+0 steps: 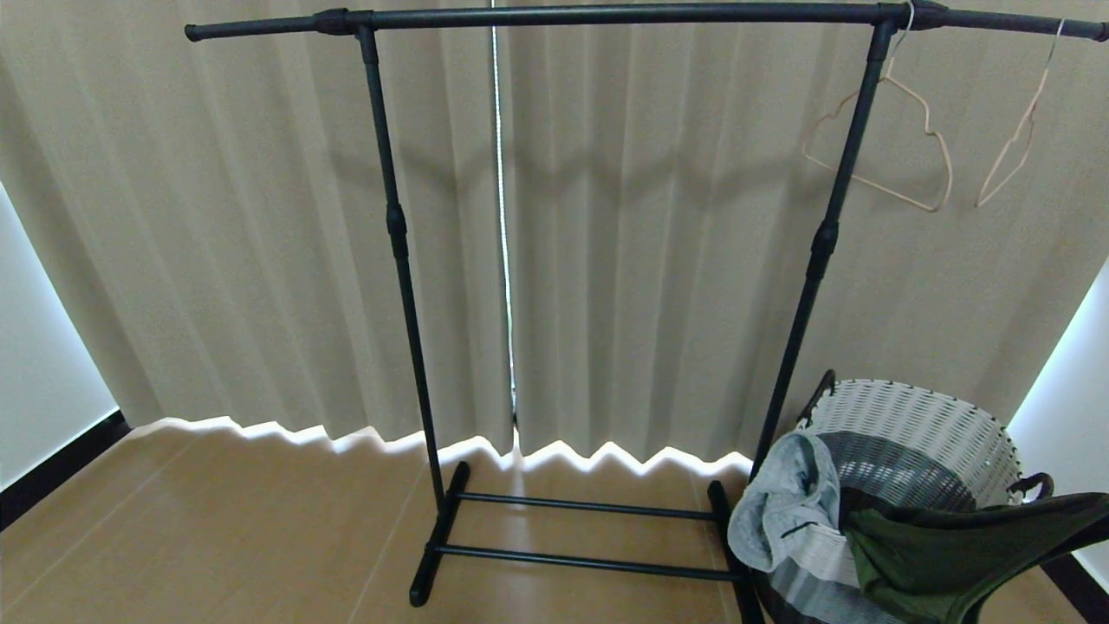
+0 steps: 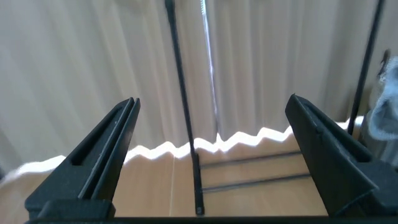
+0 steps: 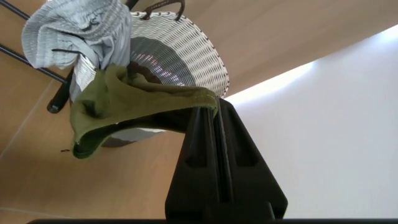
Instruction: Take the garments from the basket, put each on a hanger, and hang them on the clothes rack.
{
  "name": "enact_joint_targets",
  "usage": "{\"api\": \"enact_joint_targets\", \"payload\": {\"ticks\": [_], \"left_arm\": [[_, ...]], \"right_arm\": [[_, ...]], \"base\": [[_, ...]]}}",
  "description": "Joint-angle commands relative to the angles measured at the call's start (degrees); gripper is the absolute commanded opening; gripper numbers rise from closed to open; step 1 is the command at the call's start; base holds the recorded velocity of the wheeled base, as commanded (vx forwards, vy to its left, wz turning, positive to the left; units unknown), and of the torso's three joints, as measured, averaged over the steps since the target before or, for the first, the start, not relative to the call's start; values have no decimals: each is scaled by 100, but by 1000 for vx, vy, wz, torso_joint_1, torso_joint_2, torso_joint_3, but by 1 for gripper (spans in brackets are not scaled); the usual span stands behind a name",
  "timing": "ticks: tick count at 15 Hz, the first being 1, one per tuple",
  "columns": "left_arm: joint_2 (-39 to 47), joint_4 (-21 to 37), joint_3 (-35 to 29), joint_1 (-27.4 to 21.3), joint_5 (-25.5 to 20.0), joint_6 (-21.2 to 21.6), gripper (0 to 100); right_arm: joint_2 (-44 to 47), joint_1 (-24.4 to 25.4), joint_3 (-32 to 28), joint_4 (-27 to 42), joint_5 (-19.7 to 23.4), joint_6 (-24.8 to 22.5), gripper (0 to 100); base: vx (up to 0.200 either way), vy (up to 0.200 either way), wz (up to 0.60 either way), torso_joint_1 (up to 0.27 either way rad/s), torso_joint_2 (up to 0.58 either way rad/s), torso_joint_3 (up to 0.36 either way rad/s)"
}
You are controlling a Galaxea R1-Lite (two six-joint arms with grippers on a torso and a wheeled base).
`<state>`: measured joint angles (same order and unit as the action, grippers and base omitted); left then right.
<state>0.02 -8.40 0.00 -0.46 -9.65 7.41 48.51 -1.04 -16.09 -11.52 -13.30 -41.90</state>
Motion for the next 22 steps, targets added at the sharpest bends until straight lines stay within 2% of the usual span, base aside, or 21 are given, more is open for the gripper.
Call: {"api": "enact_joint_targets", "payload": {"ticks": [1,2,6,7,9,10,11,13,15,18,20,22], "left_arm": [[-2,14,0,-6,-221,41,100],[68,40,-53,-24,-590,85,100],[1175,14,-562,-68,-669,76,100],[1878,-4,-1028,-59,-669,32,100],[2590,-83,-1397,-68,-669,-82,100],[2995,-250,-1512,-68,-669,-135,100],[3311,-496,-1582,-68,-669,-152,100],[3988,-1155,-1670,-94,-669,-161,100],[4462,-1612,-1661,-630,-652,-275,100],[5042,-1691,-1846,-1641,-581,-548,100],[5640,-1700,-2197,-2397,-406,-557,100],[6211,-1841,-2479,-3346,-36,-899,100]], "right_arm": [[36,16,-8,1,3,-2,0],[124,112,-61,-17,12,6,0],[361,649,-254,-26,20,244,0],[528,859,-360,-26,20,525,0],[739,1273,-465,-61,47,991,0],[853,1571,-500,-78,47,1421,0],[889,1791,-588,-52,38,1659,0],[889,2055,-799,-35,47,1773,0],[1012,2239,-1080,-78,56,1861,0],[1275,2573,-1757,-52,56,2441,0],[1469,2890,-2170,-87,56,2748,0],[1486,3206,-2293,-87,56,2977,0]], "base": [[0,0,0,0,0,0],[0,0,0,0,0,0],[0,0,0,0,0,0],[0,0,0,0,0,0],[0,0,0,0,0,0],[0,0,0,0,0,0],[0,0,0,0,0,0],[0,0,0,0,0,0],[0,0,0,0,0,0],[0,0,0,0,0,0],[0,0,0,0,0,0],[0,0,0,0,0,0]]}}
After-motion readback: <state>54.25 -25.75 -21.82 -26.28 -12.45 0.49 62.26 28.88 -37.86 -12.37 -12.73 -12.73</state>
